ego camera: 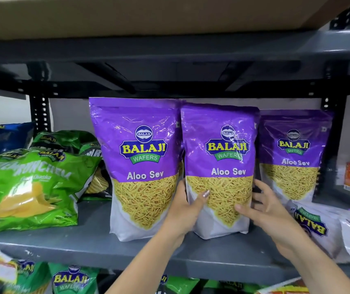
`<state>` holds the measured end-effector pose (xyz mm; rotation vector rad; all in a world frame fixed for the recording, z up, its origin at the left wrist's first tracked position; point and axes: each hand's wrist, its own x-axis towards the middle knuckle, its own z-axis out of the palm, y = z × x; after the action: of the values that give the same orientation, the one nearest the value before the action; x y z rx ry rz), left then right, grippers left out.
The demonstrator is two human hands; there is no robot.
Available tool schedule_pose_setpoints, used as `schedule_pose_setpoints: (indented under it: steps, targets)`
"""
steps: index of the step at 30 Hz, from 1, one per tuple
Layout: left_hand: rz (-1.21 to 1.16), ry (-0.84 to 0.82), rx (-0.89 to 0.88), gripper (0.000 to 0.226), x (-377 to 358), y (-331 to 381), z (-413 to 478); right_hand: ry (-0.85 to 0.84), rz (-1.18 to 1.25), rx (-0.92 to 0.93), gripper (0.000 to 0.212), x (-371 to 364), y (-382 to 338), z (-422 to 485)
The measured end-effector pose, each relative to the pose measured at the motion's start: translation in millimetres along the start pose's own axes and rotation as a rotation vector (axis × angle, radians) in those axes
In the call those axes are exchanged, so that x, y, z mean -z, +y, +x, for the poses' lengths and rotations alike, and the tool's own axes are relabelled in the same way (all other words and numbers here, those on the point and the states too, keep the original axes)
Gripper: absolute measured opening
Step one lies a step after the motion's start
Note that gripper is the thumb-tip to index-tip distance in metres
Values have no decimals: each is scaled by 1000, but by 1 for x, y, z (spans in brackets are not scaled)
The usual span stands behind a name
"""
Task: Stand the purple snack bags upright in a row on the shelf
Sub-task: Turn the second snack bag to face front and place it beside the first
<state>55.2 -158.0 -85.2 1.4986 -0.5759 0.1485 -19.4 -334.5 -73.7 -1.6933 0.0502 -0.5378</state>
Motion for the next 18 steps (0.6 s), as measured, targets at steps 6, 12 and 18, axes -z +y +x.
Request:
schedule_pose_setpoints:
  steps: [6, 12, 18]
  targets:
    - [62, 111, -31, 34, -11, 4, -11, 60, -68, 68, 66, -7, 4, -5]
    - [621, 230, -517, 79, -33, 21, -70, 146, -202, 181, 67, 17, -12, -26]
    - [522, -119, -747, 40, -80, 80, -55, 726, -468, 275, 10, 122, -25, -64]
